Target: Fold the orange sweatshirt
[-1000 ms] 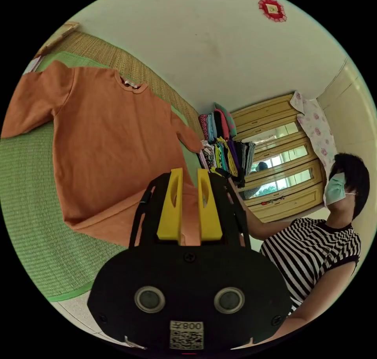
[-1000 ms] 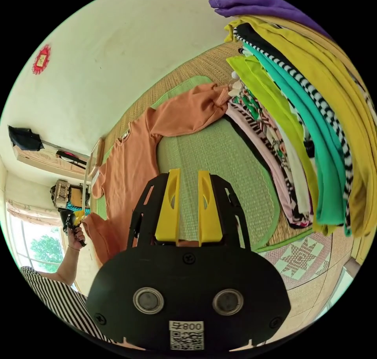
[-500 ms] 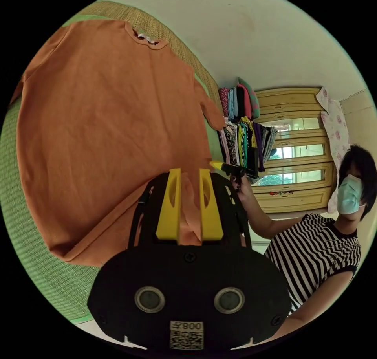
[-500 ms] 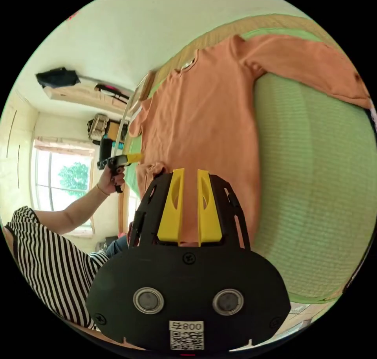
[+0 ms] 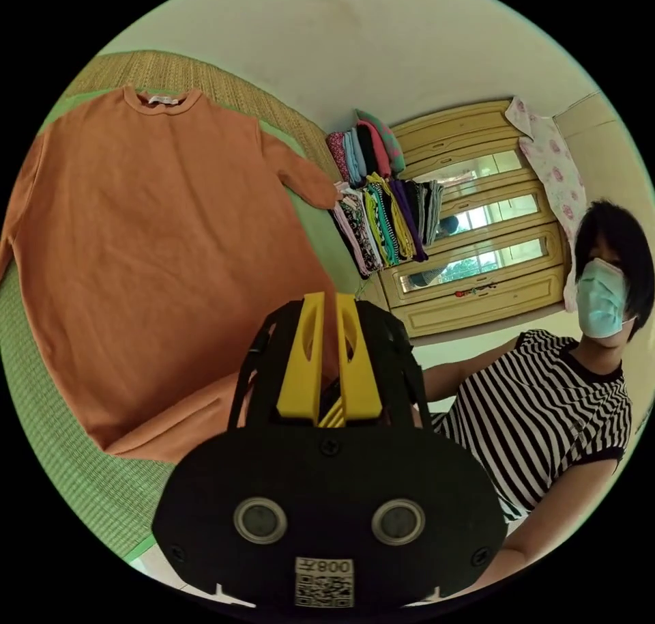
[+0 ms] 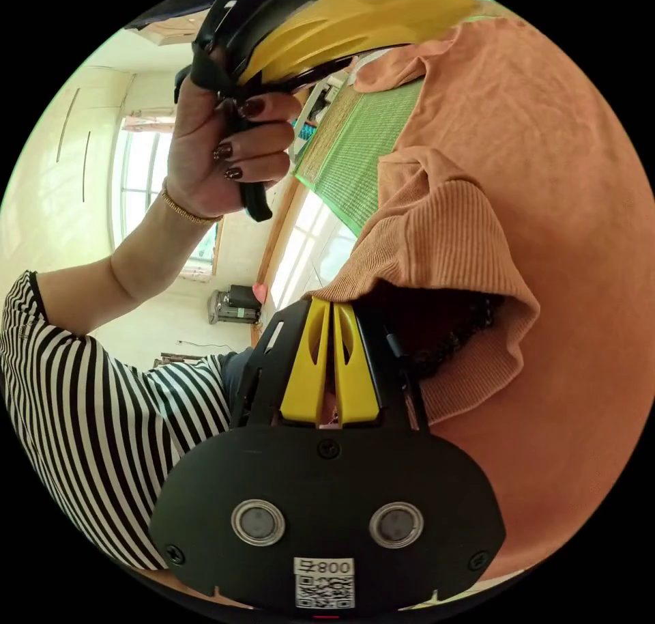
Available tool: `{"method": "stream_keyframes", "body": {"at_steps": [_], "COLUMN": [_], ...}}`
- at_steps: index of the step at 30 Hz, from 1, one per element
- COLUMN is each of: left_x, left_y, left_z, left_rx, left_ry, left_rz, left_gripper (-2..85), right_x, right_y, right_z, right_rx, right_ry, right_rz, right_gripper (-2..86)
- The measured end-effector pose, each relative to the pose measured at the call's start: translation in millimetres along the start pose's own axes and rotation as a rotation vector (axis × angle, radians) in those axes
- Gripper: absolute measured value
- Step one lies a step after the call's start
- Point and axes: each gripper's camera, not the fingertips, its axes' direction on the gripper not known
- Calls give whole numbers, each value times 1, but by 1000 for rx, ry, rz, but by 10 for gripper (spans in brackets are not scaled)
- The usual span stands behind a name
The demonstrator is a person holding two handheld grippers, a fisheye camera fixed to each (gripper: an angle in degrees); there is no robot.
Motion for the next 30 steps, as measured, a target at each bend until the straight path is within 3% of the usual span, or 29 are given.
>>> {"method": "stream_keyframes", "body": {"at_steps": [8, 13, 15, 19, 23, 30], "left_x": [-23, -33, -46, -64, -68, -63], "left_y": [6, 70, 94, 109, 60, -49], "left_z": [108, 97, 84, 45, 28, 65], "left_rx": [-461, -610, -588, -360, -179, -189], "left_ry": [-220, -344, -333, -239, -162, -70], "left_rz": [-35, -138, -237, -384, -305, -71], "left_gripper": [9, 2, 2, 1, 1, 1], "right_x": [-51, -49, -39, 9, 55, 116], "right_y": [9, 40, 53, 89, 129, 200], "right_z": [39, 25, 2, -87, -169, -291], "right_rx": [-178, -135, -69, 200, 437, 818], "right_ry": [114, -28, -31, 71, 317, 656], "right_rz": [-202, -195, -155, 26, 242, 596], "right_gripper": [1, 1, 1, 4, 10, 65]}}
